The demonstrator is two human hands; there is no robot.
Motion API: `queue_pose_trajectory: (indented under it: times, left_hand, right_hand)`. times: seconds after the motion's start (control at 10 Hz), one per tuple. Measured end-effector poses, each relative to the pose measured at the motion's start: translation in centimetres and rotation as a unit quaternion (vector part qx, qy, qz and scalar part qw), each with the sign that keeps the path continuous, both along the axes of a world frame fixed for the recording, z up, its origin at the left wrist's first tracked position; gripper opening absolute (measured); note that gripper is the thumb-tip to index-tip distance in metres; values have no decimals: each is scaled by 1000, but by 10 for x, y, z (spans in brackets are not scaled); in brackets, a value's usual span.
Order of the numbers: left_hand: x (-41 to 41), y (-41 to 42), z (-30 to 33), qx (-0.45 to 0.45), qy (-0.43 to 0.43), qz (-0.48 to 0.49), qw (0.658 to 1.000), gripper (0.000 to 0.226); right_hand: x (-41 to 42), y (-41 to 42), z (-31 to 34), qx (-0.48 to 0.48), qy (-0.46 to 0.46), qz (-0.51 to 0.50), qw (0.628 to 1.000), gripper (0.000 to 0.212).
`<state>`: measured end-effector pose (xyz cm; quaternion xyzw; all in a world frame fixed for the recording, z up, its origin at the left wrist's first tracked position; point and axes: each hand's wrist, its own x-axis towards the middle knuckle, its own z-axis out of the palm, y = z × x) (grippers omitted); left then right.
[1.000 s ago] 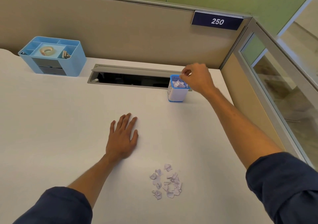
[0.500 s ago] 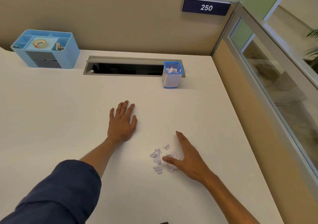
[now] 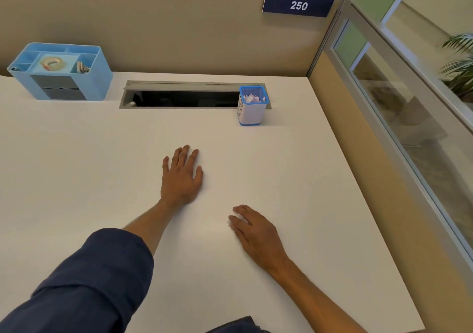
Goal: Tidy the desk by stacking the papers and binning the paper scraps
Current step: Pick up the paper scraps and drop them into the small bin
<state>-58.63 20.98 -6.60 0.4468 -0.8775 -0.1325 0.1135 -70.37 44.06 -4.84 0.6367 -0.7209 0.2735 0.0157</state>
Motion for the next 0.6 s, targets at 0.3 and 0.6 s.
queue_pose_trajectory:
  times: [0.3, 0.6]
  left_hand:
    - [0, -1, -4, -2, 9, 0, 1000, 59]
    - [-1, -2, -5, 1, 6, -1, 1000, 60]
  right_hand:
    - [-45, 13, 46, 304, 55, 15, 951, 89]
    - [-31, -11, 70, 356, 53, 108, 927, 42]
